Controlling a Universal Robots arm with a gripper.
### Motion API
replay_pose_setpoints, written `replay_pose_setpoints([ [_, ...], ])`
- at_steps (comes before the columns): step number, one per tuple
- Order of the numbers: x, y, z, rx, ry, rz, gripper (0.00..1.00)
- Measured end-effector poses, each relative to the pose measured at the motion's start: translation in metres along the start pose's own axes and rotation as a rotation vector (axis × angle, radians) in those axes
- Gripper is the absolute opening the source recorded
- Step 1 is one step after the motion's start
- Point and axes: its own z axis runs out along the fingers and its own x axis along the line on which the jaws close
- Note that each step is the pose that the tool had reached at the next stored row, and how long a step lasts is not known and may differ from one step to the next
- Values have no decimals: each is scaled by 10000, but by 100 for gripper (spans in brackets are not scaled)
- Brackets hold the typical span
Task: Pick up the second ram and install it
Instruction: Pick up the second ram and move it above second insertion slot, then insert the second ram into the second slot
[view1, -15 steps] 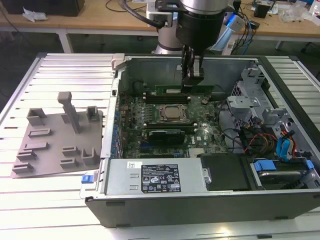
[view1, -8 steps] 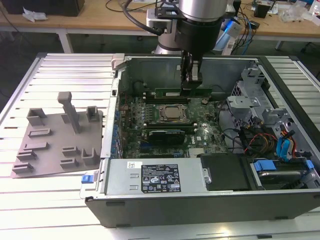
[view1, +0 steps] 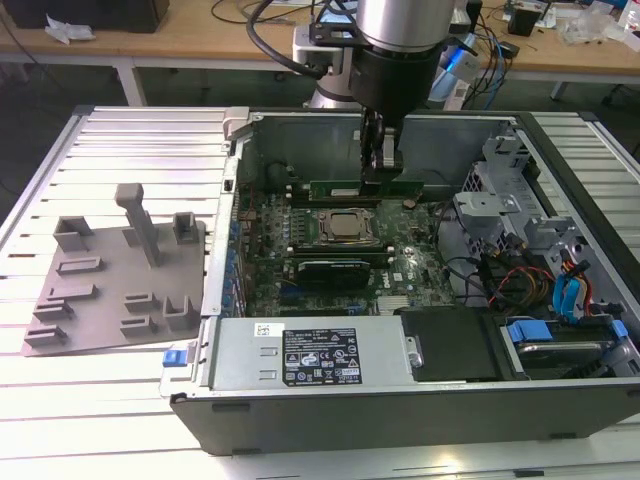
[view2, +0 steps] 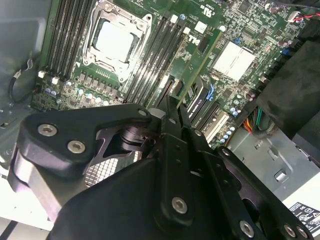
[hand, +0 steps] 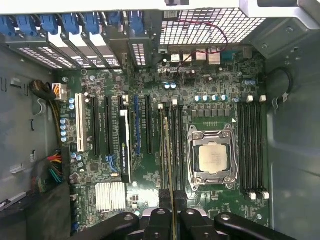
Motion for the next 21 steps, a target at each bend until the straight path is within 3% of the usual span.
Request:
replay_pose_setpoints([
  [10, 0, 0, 3, 0, -2, -1, 11],
  [21, 6, 0, 269, -5, -3, 0, 11],
])
